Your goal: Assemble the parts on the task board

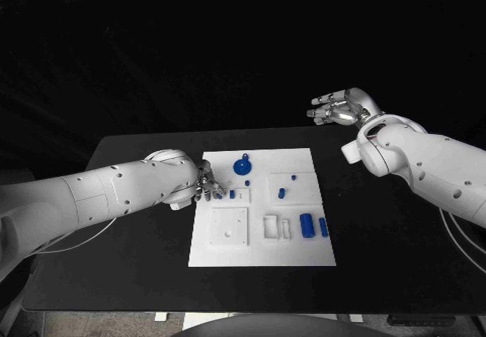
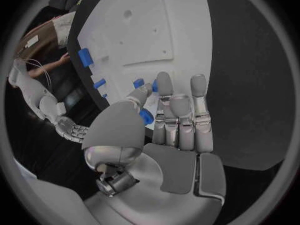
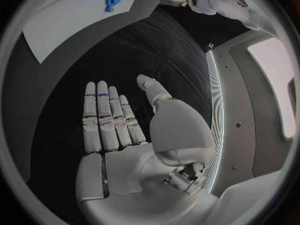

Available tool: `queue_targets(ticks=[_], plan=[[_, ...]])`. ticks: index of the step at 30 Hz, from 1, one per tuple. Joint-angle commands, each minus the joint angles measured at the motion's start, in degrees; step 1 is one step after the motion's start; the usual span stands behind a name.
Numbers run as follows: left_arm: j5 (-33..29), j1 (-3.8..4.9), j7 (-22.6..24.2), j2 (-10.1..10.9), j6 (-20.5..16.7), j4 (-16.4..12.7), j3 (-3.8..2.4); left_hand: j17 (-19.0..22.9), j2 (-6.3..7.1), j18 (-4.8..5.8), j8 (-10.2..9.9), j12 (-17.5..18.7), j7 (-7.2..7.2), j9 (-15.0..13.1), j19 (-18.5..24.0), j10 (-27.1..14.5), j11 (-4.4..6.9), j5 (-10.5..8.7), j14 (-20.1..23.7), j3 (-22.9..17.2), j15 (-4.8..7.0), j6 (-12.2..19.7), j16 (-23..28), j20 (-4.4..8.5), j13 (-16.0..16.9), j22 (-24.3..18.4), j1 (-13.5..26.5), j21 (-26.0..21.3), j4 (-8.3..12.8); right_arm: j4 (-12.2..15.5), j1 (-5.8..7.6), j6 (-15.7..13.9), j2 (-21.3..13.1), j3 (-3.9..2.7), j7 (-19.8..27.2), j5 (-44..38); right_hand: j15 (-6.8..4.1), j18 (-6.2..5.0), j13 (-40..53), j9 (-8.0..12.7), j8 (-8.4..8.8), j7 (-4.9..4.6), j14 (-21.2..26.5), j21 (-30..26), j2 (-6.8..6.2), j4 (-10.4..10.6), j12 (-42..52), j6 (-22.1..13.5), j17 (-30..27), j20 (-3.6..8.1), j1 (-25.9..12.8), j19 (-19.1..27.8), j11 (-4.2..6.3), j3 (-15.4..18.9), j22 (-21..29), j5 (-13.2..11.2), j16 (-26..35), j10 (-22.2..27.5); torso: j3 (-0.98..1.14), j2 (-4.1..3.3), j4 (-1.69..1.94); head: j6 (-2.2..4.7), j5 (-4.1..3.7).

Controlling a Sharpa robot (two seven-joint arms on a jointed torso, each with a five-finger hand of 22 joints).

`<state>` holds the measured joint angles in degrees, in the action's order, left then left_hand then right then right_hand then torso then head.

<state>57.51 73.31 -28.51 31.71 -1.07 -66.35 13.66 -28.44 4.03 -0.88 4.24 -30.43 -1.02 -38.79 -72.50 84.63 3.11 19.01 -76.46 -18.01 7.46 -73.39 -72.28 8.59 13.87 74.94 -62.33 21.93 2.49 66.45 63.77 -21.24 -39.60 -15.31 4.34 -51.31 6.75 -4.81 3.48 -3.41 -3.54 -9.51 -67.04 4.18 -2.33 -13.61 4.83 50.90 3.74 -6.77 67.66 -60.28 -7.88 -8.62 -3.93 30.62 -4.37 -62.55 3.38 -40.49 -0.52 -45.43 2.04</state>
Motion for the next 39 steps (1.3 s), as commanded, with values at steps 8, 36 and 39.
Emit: queue_targets(ticks=[8, 36, 39], plan=[[-0.11, -0.17, 0.03, -0.09, 0.47, 0.33, 0.04, 0.34, 1.72, 0.88, -0.02, 0.73, -0.16, 0.85, -0.29, 2.05, 0.82, -3.52, 0.39, 1.13, 0.06, -0.06, 0.64, -0.16, 0.15, 0.98, 0.90, -0.57, -2.60, -0.01, -0.02, 0.49, 0.02, -0.04, 0.41, -0.10, 0.04, -0.12, -0.09, 0.05, 0.22, -0.18, 0.57, -0.15, -0.18, 0.43, 0.24, -0.45, -0.07, 0.10, -0.30, 0.36, -0.05, 0.20, 0.09, 0.34, 0.16, 0.59, 0.00, 0.01, 0.01, 0.12, -0.03], [-7.69, -0.06, 4.66, 1.53, -4.98, 1.62, -0.29, 4.85, 4.11, -0.59, 9.22, 11.48, 5.38, 21.42, 1.16, -3.58, -2.52, -12.28, 4.54, 2.65, -3.30, 18.01, 1.61, -3.17, -3.74, 0.52, 4.73, -5.92, -11.18, -0.23, -0.20, 0.66, -0.11, -0.04, 0.04, -0.10, 0.35, -0.12, -0.09, 0.10, 0.25, -0.30, 1.35, -0.18, -0.11, 0.84, 0.40, -1.38, -0.09, -0.18, 0.14, 1.12, -0.22, 1.23, 0.10, 0.40, 0.17, 1.15, -0.03, 0.02, 0.04, 0.62, -0.36], [-10.24, 0.03, 6.54, 1.73, -6.38, 1.61, -0.41, 5.25, 4.47, -0.81, 11.75, 12.33, 5.80, 24.93, 1.04, -4.21, -2.85, -12.38, 4.95, 4.19, -3.68, 19.78, 1.35, -3.54, -5.55, 0.79, 4.77, -6.88, -11.92, -0.25, -0.21, 0.64, -0.14, -0.04, 0.02, -0.10, 0.35, -0.12, -0.09, 0.09, 0.25, -0.31, 1.38, -0.17, -0.14, 0.88, 0.41, -1.35, -0.09, -0.20, 0.06, 1.14, -0.23, 1.27, 0.10, 0.37, 0.16, 1.15, -0.04, -0.03, 0.01, 0.67, -0.35]])
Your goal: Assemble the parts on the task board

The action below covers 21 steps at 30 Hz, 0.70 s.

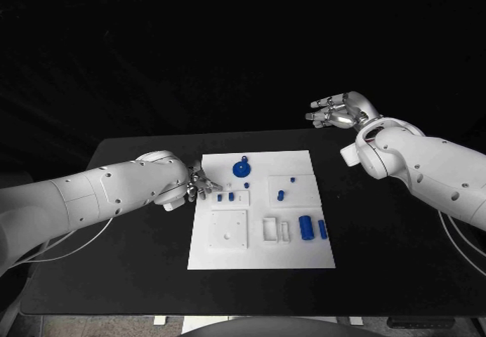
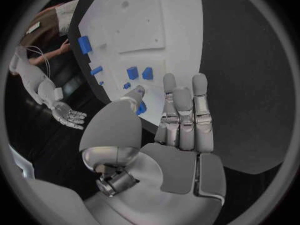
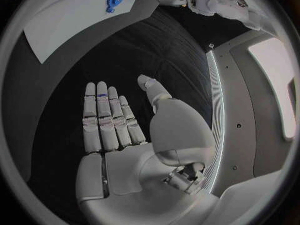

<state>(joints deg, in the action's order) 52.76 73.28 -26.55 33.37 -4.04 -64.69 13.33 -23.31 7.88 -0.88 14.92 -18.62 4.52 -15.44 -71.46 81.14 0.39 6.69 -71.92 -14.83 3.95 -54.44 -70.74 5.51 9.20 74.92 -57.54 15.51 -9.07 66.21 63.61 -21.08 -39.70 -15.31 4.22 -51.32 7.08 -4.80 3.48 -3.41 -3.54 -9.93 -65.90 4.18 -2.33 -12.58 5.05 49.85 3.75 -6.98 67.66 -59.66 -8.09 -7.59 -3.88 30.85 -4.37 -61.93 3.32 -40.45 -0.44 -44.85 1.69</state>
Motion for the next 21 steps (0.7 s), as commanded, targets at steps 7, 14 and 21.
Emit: queue_targets(ticks=[7, 14, 21], plan=[[-8.35, 0.17, 12.77, 0.20, -9.91, -0.13, -0.23, 2.47, -5.36, -1.02, 2.88, 2.72, 1.05, 8.47, 0.43, -4.90, -1.32, 5.24, 1.73, 8.92, -1.06, 1.16, 0.95, -1.27, -3.94, 0.68, -8.76, -3.23, 6.36, -0.06, -0.05, 0.55, -0.08, -0.04, 0.15, -0.09, 0.02, -0.12, -0.09, 0.09, 0.25, 0.11, 0.24, -0.17, -0.14, -0.15, 0.19, -0.30, -0.09, 0.00, 0.06, 0.51, -0.02, 0.24, 0.05, 0.15, 0.17, 0.53, 0.05, -0.05, -0.08, 0.32, -0.15], [-5.34, 0.17, 24.62, 0.00, -18.87, -0.48, -0.27, 3.79, -7.07, -2.00, -3.68, 11.26, 1.60, 11.63, 2.80, -7.75, -2.71, 7.62, 4.68, 4.27, -2.18, -6.47, 2.52, -2.26, -5.58, 1.47, -21.08, -4.30, 16.72, -0.19, -0.05, 0.79, -0.04, -0.04, 0.21, -0.06, -0.03, -0.16, -0.09, 0.08, 0.22, 0.14, 0.22, -0.14, -0.02, -0.21, 0.22, -0.03, -0.09, 0.02, 0.14, 0.46, 0.00, 0.05, 0.04, 0.16, 0.14, 0.51, 0.03, -0.08, -0.14, 0.78, -0.34], [6.12, 0.17, 30.28, -0.81, -22.57, -0.85, -0.26, 5.37, -8.04, -3.88, -11.16, 15.13, 1.61, 10.88, 5.42, -8.70, -3.69, 6.86, 3.44, 3.64, -2.63, -11.38, 4.51, -2.84, -5.75, 1.47, -22.31, 2.39, 22.04, -0.24, -0.06, 0.91, -0.04, -0.04, 0.22, -0.05, -0.03, -0.16, -0.09, 0.08, 0.24, 0.14, 0.22, -0.16, -0.06, -0.30, 0.21, -0.03, -0.09, 0.01, 0.09, 0.47, 0.00, -0.10, 0.05, 0.17, 0.14, 0.50, 0.05, -0.14, -0.12, 1.22, -0.74]])
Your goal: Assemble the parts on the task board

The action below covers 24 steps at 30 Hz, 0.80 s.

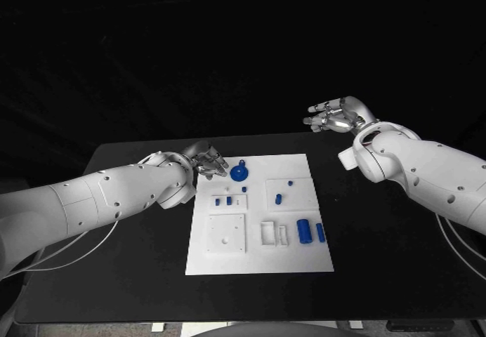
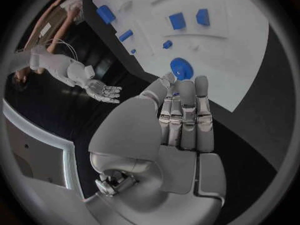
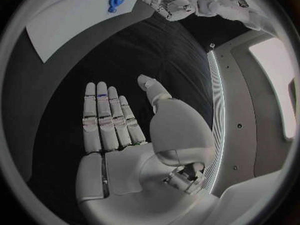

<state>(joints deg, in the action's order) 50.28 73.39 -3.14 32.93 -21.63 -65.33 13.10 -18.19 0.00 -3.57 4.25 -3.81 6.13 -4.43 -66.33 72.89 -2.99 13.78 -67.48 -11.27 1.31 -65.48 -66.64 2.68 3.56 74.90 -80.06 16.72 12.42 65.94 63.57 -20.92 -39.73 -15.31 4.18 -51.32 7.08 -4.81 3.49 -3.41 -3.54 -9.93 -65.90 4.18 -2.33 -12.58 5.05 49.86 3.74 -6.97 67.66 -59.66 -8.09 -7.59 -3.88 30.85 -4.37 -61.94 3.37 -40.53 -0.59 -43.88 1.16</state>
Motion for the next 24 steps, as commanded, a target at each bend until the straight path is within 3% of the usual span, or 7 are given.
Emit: queue_targets(ticks=[1, 8, 10, 17, 24], plan=[[10.27, 0.05, 7.02, -0.50, -5.10, -0.24, -0.02, 0.36, -0.13, -1.33, -0.48, 0.31, 0.01, -0.17, 0.35, -0.69, -0.38, -0.29, -1.32, 0.01, -0.04, -0.35, 0.65, -0.09, -0.11, 1.45, 0.43, 1.58, 0.83, 0.06, -0.03, 0.77, -0.01, -0.04, 0.26, -0.05, -0.04, -0.16, -0.09, 0.08, 0.24, 0.14, 0.20, -0.16, -0.07, -0.39, 0.19, -0.02, -0.09, 0.01, 0.06, 0.46, 0.00, -0.27, 0.06, 0.21, 0.14, 0.49, 0.01, -0.06, 0.02, 0.29, -0.22], [18.66, 0.05, 7.41, -2.02, -3.34, 0.03, 0.01, 0.18, 0.51, -2.00, -0.61, 0.45, 0.10, -0.12, 0.28, -2.83, -1.04, -0.45, -2.56, -0.73, -0.42, 0.05, 0.43, -0.48, -0.17, 1.37, 1.51, 3.27, 2.11, 0.30, -0.03, 0.81, -0.02, -0.04, 0.25, -0.05, -0.04, -0.16, -0.09, 0.08, 0.24, 0.14, 0.19, -0.16, -0.07, -0.42, 0.18, -0.02, -0.09, 0.01, 0.05, 0.46, 0.01, -0.33, 0.06, 0.22, 0.14, 0.49, -0.01, -0.09, 0.04, 0.52, -0.31], [20.78, 0.05, 7.24, -2.60, -1.68, 0.30, 0.03, 0.14, 0.79, -2.24, -0.75, 0.49, 0.12, 0.25, -0.05, -3.89, -1.35, -0.40, -2.98, -1.04, -0.57, 1.59, 0.32, -0.61, -0.18, 1.31, 1.88, 3.53, 2.29, 0.38, -0.03, 0.91, 0.00, -0.04, 0.23, -0.05, -0.04, -0.16, -0.09, 0.08, 0.24, 0.14, 0.19, -0.16, -0.07, -0.42, 0.18, -0.02, -0.09, 0.01, 0.05, 0.46, 0.01, -0.33, 0.06, 0.22, 0.14, 0.49, -0.01, -0.14, -0.04, 0.69, -0.27], [26.63, 0.06, 6.52, -4.16, 4.64, 1.65, 0.05, 0.05, 1.32, -2.90, -0.64, 0.51, 0.11, 0.04, -0.80, -5.58, -1.81, -0.70, -3.64, -1.80, -0.91, 0.18, 0.16, -1.15, -0.19, 1.19, 2.89, 3.37, 2.03, 0.63, -0.02, 1.03, 0.10, -0.04, 0.27, -0.05, 0.02, -0.14, -0.09, 0.08, 0.24, 0.12, 0.31, -0.20, -0.16, -0.48, 0.13, -0.11, -0.09, -0.02, -0.08, 0.57, -0.04, -0.43, 0.07, 0.28, 0.18, 0.59, 0.01, -0.38, -0.38, 0.79, -0.07], [29.32, 0.05, 6.77, -5.90, 8.02, 3.32, 0.11, 0.89, 2.35, -3.29, -0.67, 0.50, 0.52, 0.37, -1.19, -8.73, -2.70, -0.88, -3.91, -1.60, -1.41, 1.85, 2.26, -1.68, -0.22, 0.90, 2.84, 2.11, 1.28, 0.95, -0.01, 0.62, 0.33, -0.04, 0.55, -0.05, 0.04, -0.16, -0.09, 0.09, 0.24, 0.11, 0.44, -0.20, -0.16, -0.55, 0.12, -0.12, -0.10, -0.06, -0.04, 0.69, -0.06, -0.75, 0.07, 0.86, 0.20, 0.69, 0.00, -0.57, -0.54, 0.96, 0.10]])
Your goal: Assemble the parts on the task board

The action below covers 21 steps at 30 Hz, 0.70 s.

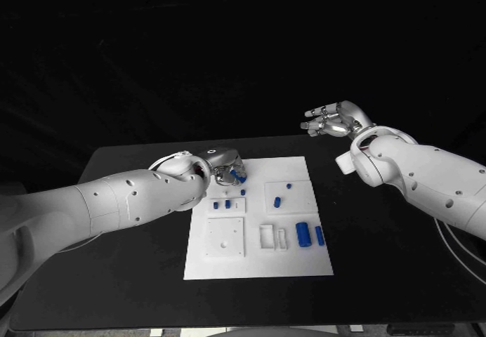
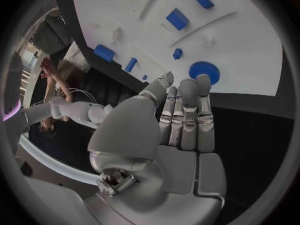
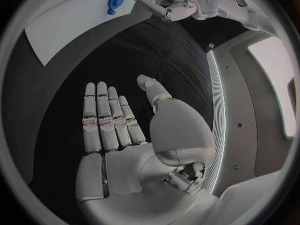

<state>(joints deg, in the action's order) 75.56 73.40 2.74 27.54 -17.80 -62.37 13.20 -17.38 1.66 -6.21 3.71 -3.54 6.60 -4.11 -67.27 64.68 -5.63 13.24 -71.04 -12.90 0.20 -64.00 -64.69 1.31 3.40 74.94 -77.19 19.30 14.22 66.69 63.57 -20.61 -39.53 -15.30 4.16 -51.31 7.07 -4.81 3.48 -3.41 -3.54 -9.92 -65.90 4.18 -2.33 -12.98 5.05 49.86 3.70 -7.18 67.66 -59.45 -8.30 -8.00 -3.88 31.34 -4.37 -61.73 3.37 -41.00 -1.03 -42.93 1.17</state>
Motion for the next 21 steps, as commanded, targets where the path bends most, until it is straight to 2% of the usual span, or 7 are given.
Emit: queue_targets(ticks=[1, 11, 13, 21], plan=[[4.28, 0.04, 0.92, -0.72, 4.48, 0.52, 0.01, 0.07, 0.76, -0.67, -0.14, 0.23, 0.03, 0.05, -0.30, -0.80, -0.12, -0.36, -0.35, 0.09, -0.34, 0.39, 0.38, -0.36, -0.06, 0.88, -0.14, -0.65, -0.61, 0.24, -0.01, 0.29, 0.15, -0.04, 0.58, -0.05, 0.04, -0.15, -0.09, 0.09, 0.24, 0.10, 0.44, -0.20, -0.16, -0.15, 0.12, -0.13, -0.05, 0.15, -0.04, 0.48, 0.15, -0.34, 0.07, 0.36, 0.20, 0.48, -0.01, -0.10, -0.09, -0.03, 0.09], [9.46, 0.01, 0.69, -2.21, 8.03, 2.28, 0.12, -0.19, 1.19, -0.83, -0.13, 0.22, 0.12, 0.10, -1.25, -2.72, -0.54, -0.75, -0.54, 1.69, -0.64, 0.50, 0.54, -0.70, -0.06, 0.93, -1.17, -2.54, -2.43, 0.53, 0.01, 0.29, 0.21, -0.04, 0.79, -0.05, 0.08, -0.17, -0.09, 0.09, 0.24, 0.10, 0.50, -0.19, -0.26, -0.15, 0.11, -0.13, -0.05, 0.12, -0.14, 0.51, 0.12, -0.47, 0.07, 0.46, 0.19, 0.54, -0.03, -0.13, -0.13, -0.04, 0.01], [10.27, -0.02, 0.72, -2.47, 8.19, 2.73, 0.14, -0.21, 1.31, -0.86, -0.15, 0.23, -0.11, 0.21, -1.47, -2.89, -0.55, -0.74, -0.62, 1.94, -0.65, 1.51, 0.53, -0.73, -0.07, 0.94, -1.41, -2.83, -2.73, 0.63, 0.02, 0.28, 0.16, -0.04, 0.79, -0.05, 0.08, -0.17, -0.09, 0.09, 0.24, 0.10, 0.50, -0.19, -0.26, -0.15, 0.11, -0.13, -0.05, 0.12, -0.14, 0.51, 0.12, -0.47, 0.07, 0.46, 0.19, 0.54, -0.03, -0.17, -0.11, -0.04, -0.03], [11.22, -0.26, 1.12, -3.09, 7.40, 3.96, 0.18, -0.27, 1.16, -0.92, -0.14, 0.23, 0.10, 0.23, -2.08, -2.82, -0.53, -0.68, -0.90, 2.02, -0.61, 2.14, 0.47, -0.71, -0.07, 1.05, -1.71, -3.57, -3.64, 0.92, 0.05, 0.19, 0.00, -0.04, 0.78, -0.05, 0.09, -0.18, -0.09, 0.09, 0.24, 0.10, 0.53, -0.17, -0.33, -0.10, 0.14, -0.15, -0.05, 0.11, -0.19, 0.53, 0.11, -0.50, 0.06, 0.59, 0.19, 0.55, 0.02, -0.35, -0.21, -0.05, -0.12]])
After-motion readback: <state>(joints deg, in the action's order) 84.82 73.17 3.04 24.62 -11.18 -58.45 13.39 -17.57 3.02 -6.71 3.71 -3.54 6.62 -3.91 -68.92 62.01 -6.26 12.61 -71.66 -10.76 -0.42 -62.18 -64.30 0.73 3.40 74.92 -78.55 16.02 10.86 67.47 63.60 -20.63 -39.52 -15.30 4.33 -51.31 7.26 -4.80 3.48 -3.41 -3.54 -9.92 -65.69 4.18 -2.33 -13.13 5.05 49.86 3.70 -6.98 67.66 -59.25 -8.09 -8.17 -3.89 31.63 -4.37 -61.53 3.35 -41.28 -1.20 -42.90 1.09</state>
